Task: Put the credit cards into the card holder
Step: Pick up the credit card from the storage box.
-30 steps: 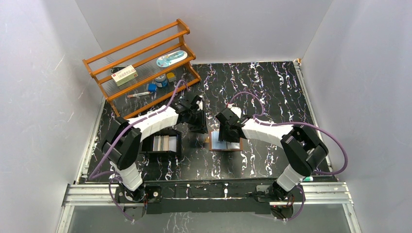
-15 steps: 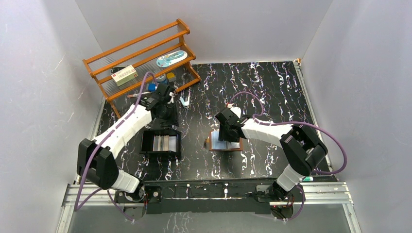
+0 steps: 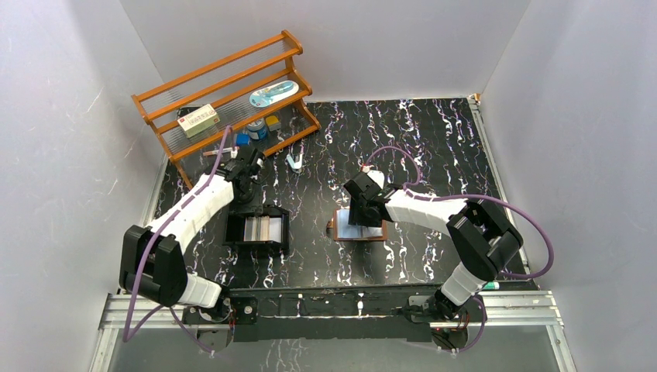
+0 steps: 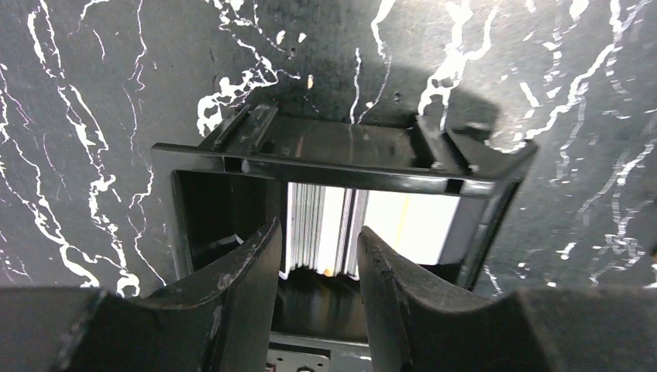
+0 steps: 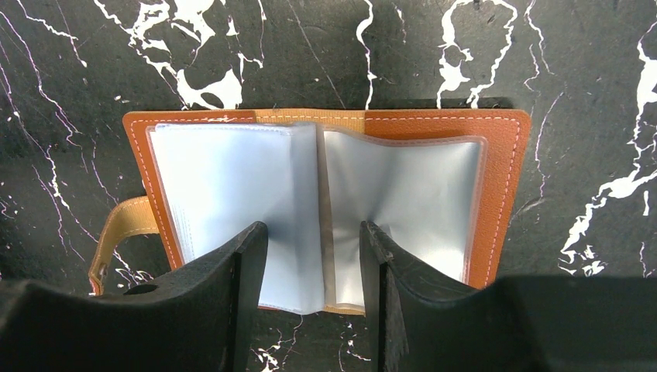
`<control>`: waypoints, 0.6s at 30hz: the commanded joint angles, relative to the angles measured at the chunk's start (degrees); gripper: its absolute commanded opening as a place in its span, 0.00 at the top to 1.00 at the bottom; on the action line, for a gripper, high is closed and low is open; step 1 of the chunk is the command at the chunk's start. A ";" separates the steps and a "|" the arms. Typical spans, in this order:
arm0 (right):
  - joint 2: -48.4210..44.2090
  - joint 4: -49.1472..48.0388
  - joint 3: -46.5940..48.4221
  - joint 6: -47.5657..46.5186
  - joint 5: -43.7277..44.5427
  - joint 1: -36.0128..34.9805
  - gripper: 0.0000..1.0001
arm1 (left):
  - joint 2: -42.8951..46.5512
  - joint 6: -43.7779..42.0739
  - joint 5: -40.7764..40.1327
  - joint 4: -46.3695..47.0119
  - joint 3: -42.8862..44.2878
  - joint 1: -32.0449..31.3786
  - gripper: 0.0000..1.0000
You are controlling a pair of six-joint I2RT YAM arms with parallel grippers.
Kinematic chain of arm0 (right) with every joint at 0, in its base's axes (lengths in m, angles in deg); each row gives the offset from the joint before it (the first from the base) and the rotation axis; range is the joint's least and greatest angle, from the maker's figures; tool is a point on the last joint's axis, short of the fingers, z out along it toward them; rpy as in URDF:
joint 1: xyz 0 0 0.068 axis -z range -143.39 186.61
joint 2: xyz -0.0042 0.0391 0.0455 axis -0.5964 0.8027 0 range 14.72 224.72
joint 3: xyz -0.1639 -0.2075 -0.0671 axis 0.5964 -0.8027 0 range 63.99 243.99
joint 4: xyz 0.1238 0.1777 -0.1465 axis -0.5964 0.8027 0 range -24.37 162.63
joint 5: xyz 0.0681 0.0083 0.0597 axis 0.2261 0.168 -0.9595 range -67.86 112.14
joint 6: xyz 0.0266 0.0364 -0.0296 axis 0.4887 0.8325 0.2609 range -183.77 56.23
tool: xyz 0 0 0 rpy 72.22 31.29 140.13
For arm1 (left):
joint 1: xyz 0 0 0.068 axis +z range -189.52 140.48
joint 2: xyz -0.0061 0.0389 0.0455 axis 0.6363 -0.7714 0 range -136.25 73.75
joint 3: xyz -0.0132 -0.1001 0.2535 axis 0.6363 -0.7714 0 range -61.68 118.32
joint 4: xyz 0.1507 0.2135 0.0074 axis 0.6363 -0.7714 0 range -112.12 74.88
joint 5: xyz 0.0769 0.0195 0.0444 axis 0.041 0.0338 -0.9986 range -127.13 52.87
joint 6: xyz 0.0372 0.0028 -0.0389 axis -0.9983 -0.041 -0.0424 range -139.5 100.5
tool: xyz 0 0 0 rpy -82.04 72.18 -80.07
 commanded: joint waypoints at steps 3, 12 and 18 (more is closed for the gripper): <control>1.41 0.49 -2.95 -0.68 0.17 0.29 0.45 | 0.12 -2.24 -4.81 2.58 -4.58 0.54 0.61; 1.35 0.03 -3.05 -0.67 -0.02 0.34 0.45 | -3.02 -3.60 -4.23 6.42 -7.26 0.71 0.61; 1.21 0.10 -3.01 -0.77 0.34 0.34 0.45 | -4.44 -3.60 -1.73 7.62 -8.27 0.72 0.62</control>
